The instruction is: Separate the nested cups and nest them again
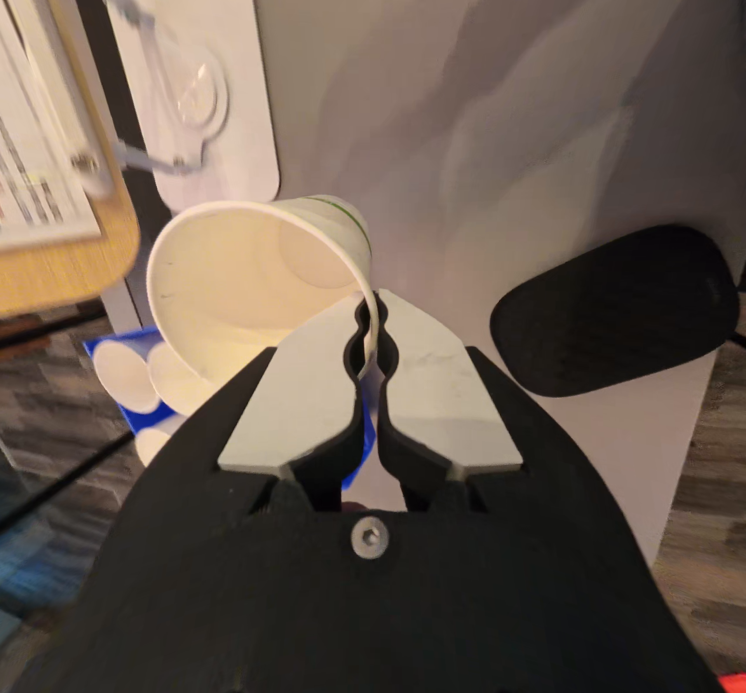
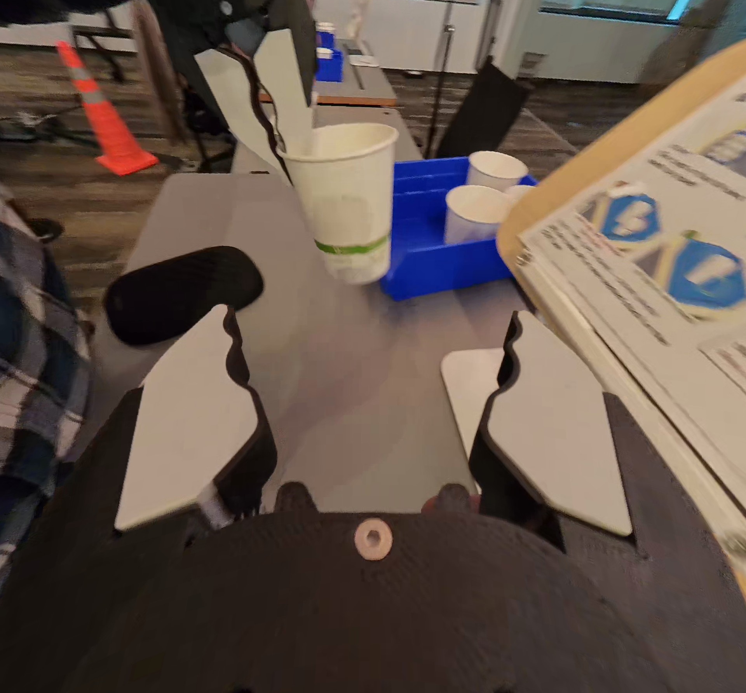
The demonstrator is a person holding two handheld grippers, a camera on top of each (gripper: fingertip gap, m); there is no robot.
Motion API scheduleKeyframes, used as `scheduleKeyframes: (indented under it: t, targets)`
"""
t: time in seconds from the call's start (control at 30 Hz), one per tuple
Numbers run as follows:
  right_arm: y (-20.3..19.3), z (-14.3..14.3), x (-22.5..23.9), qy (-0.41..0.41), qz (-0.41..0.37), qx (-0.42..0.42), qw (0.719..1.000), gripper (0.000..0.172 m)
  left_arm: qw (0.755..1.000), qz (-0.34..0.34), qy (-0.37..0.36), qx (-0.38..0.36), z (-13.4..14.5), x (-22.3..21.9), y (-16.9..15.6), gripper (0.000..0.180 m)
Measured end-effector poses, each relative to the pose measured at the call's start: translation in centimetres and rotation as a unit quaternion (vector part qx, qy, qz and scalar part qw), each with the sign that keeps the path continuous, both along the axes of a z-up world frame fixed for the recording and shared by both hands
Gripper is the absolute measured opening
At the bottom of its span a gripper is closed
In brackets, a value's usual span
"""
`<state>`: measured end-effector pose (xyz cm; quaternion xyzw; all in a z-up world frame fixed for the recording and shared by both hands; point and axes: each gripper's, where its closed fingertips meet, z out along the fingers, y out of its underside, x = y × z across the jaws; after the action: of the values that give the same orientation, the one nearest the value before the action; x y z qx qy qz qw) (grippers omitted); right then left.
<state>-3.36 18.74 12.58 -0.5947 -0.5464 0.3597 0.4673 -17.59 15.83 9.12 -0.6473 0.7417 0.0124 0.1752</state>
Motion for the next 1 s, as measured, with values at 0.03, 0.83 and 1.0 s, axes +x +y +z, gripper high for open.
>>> scheduleKeyframes:
  t: [0.03,0.83,1.0]
  targets:
    - [-0.6,0.0,-0.8,0.002,0.019,-0.003,1.000,0.123,1.000,-0.019,-0.001,-0.005,0.3,1.2,-0.6,0.000]
    - [-7.0,0.4,-3.5,0.041,0.185,-0.056,0.980,0.100,0.975,-0.218,-0.031,-0.039,2.0,12.2,-6.4,0.000]
    - [-5.3,1.0,-1.8,0.059,0.149,-0.060,0.985,0.097,0.983,-0.169,-0.065,0.001,3.4,12.7,-4.3,0.039]
